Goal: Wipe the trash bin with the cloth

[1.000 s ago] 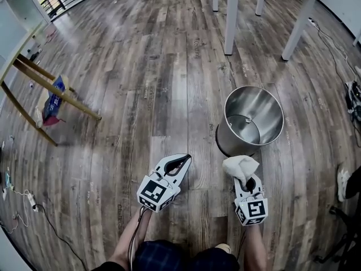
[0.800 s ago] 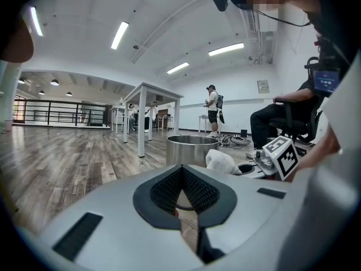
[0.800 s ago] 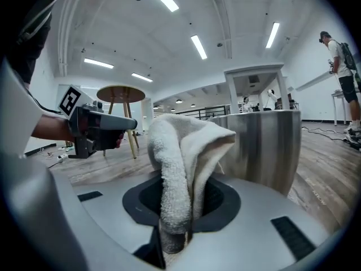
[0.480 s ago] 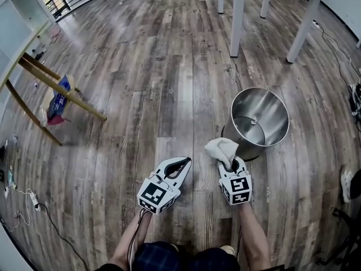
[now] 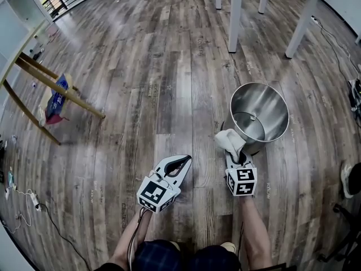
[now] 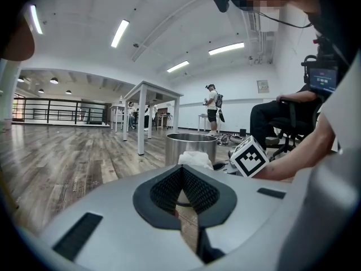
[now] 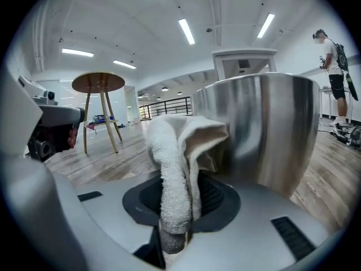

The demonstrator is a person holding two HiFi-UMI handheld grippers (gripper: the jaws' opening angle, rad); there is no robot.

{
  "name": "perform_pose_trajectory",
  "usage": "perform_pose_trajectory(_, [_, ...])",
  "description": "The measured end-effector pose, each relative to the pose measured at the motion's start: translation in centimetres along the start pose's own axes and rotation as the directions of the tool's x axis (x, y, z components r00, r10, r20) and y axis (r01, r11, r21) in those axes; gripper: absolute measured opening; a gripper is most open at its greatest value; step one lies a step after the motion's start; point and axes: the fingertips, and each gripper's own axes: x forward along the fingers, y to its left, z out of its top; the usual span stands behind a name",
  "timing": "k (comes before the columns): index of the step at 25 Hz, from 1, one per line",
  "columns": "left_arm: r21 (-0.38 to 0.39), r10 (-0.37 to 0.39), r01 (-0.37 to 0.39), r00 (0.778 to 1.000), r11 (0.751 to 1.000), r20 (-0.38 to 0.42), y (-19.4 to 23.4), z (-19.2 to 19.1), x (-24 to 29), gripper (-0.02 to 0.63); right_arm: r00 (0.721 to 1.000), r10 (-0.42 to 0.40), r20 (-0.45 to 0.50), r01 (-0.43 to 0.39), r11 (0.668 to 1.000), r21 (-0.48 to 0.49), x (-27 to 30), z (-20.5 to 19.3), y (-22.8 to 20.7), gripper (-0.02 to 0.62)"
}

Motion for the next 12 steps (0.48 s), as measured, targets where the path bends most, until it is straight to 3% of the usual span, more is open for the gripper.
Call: perform_pose_trajectory(12, [-0.004,-0.011,0.011,1.000,1.000,0.004,-0.4,0.0,0.2,0.000,0.992,-0.116,0.047,0.115,0.993,0.028,-6.4,-2.3,-6.7,0.084])
